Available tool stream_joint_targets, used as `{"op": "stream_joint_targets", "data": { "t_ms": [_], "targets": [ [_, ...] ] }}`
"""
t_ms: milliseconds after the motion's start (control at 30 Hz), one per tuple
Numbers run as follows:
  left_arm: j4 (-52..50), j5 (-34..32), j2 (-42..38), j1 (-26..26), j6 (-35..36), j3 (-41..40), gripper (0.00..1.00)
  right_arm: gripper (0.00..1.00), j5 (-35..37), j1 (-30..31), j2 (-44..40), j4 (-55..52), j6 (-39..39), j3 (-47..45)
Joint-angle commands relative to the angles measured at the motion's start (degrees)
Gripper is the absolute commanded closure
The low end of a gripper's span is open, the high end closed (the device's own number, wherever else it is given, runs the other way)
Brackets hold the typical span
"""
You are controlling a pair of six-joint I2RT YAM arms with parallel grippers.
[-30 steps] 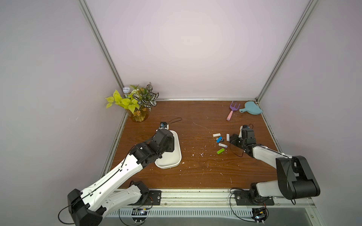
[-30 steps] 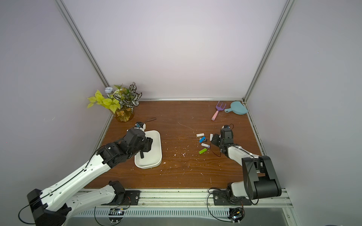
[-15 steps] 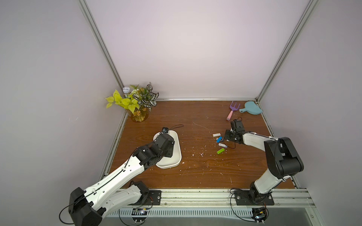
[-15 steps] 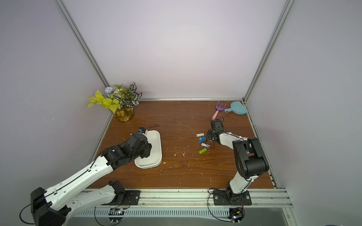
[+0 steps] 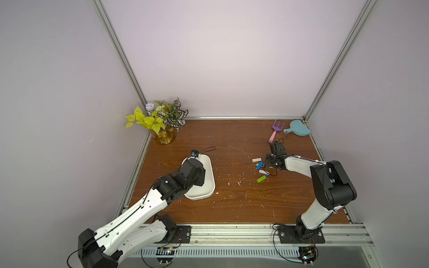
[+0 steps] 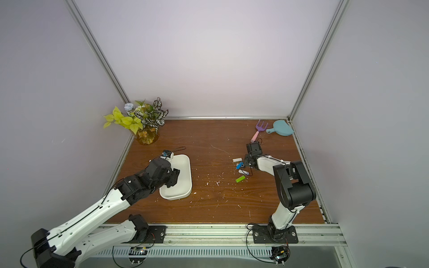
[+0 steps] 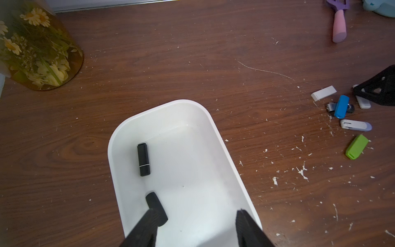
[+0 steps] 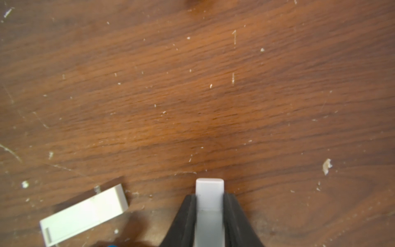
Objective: Put the usb flash drive into the storage box
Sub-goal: Pick up the USB flash from the center of the board, then place the USB flash in the storage box.
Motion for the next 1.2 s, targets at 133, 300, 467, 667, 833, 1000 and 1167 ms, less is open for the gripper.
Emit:
{"op": "stream_joint_targets", "data": {
  "t_ms": [133,300,467,667,833,1000,1167],
  "targets": [
    [0.2,-0.2,-0.4,0.7,0.7,-0.5,0.42,0.84,-0.2,0.7,0.5,-4.9,-0.1,-0.8],
    [0.2,-2.0,-1.3,0.7,0.1,-0.4,0.42,0.87,-0.4,0.7,-3.6,-4.7,0.1,-0.6],
    [0.1,-4.6,-4.8,0.8,-0.6,-0.6,0.41,0.88,-4.1,1.4,-10.5,-5.4,1.2,-0.6],
    [-0.1,-7.4,-8.5,2.0,-1.6,-0.7,0.42,0.90,-9.5,5.7,-18.0,-4.7,5.1,-1.0],
    [0.0,-7.9,-10.7,7.7,-2.1,-0.8,0.42,0.90,-15.2,15.6,-16.8,1.7,12.1,2.1],
    [0.1,-5.6,-9.5,15.1,-1.7,-0.7,0.42,0.90,-14.0,27.7,-7.0,4.3,15.1,12.9],
    [0.5,-2.8,-8.2,20.5,-1.1,-0.6,0.42,0.91,-13.4,35.6,3.9,5.3,16.2,23.4]
  ]
}}
